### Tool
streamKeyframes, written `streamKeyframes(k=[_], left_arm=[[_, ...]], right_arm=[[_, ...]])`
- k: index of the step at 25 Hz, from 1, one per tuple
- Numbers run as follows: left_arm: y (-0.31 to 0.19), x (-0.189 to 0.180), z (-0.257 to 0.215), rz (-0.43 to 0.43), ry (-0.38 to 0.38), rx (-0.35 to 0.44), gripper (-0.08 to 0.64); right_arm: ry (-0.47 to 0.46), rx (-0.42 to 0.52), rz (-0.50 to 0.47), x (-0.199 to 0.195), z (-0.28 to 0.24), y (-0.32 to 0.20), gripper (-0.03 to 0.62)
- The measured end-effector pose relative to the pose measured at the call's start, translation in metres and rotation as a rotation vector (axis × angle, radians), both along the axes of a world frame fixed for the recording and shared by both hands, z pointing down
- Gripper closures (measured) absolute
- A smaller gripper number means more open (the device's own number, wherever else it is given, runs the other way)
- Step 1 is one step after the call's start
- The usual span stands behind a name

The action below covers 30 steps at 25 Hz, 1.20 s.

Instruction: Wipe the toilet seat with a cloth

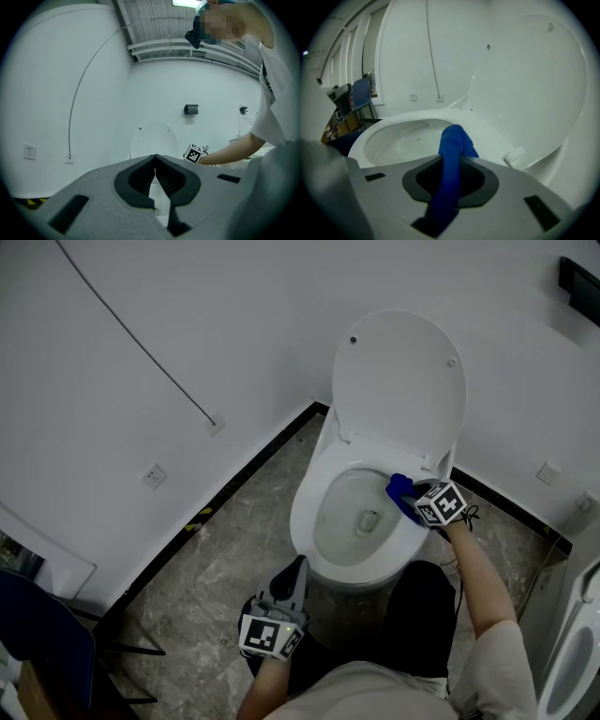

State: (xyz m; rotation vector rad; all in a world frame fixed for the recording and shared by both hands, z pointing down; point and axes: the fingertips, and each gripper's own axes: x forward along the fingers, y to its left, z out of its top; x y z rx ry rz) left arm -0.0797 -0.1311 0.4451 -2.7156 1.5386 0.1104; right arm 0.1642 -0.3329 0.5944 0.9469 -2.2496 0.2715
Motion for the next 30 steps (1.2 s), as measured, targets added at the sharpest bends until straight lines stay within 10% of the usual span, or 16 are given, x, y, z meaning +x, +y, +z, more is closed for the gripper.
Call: streamKeyframes(k=[30], left_arm=[[0.002, 0.003, 0.008, 0.002, -0.033, -0.015, 0.552]], right_arm=[[-0.006, 0.03, 0.035, 0.015, -0.006, -0.037, 0.527]])
